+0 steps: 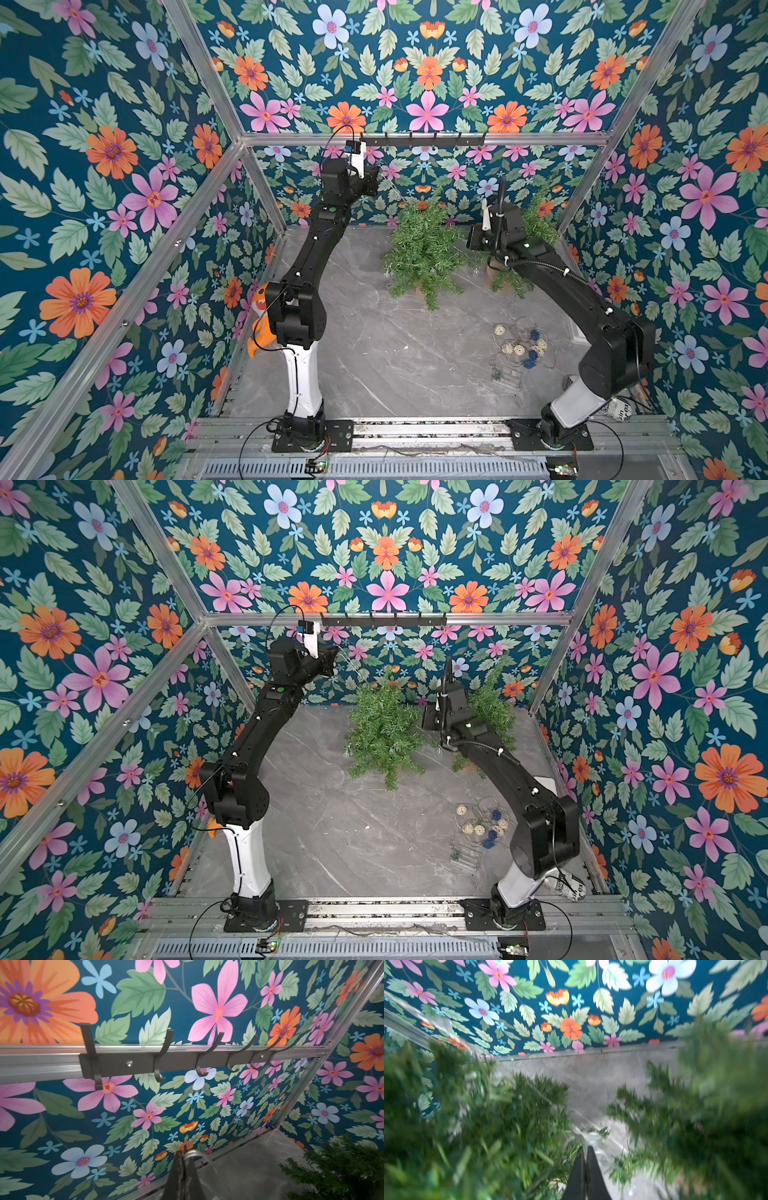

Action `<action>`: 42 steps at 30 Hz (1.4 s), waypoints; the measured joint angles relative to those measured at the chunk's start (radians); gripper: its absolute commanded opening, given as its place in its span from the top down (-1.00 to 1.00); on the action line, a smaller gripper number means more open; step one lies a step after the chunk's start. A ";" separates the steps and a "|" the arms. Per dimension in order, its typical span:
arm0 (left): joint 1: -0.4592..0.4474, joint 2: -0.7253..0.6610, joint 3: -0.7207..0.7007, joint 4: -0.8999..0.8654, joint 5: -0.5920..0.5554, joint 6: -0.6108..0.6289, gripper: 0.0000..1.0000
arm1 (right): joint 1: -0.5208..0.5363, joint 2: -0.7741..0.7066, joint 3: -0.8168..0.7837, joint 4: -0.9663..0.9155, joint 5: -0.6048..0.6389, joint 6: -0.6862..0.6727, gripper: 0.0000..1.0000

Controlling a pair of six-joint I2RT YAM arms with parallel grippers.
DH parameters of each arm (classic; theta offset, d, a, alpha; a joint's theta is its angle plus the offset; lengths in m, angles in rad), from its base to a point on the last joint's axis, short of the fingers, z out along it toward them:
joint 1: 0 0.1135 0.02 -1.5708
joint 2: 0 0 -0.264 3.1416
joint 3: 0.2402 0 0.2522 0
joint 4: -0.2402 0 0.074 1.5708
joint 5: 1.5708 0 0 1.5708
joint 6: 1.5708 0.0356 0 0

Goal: Wrap string light around the christmas tree
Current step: Wrap the light string around the Christmas tree.

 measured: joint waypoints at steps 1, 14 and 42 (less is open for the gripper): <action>-0.002 -0.007 -0.018 0.003 0.000 -0.004 1.00 | -0.002 0.029 0.047 -0.009 -0.012 -0.019 1.00; 0.010 -0.077 -0.103 0.004 -0.069 0.008 1.00 | -0.059 0.428 0.496 -0.054 -0.283 0.027 1.00; 0.120 -0.175 -0.157 -0.186 -0.204 0.024 1.00 | -0.049 0.261 0.525 -0.336 -0.503 0.037 -0.25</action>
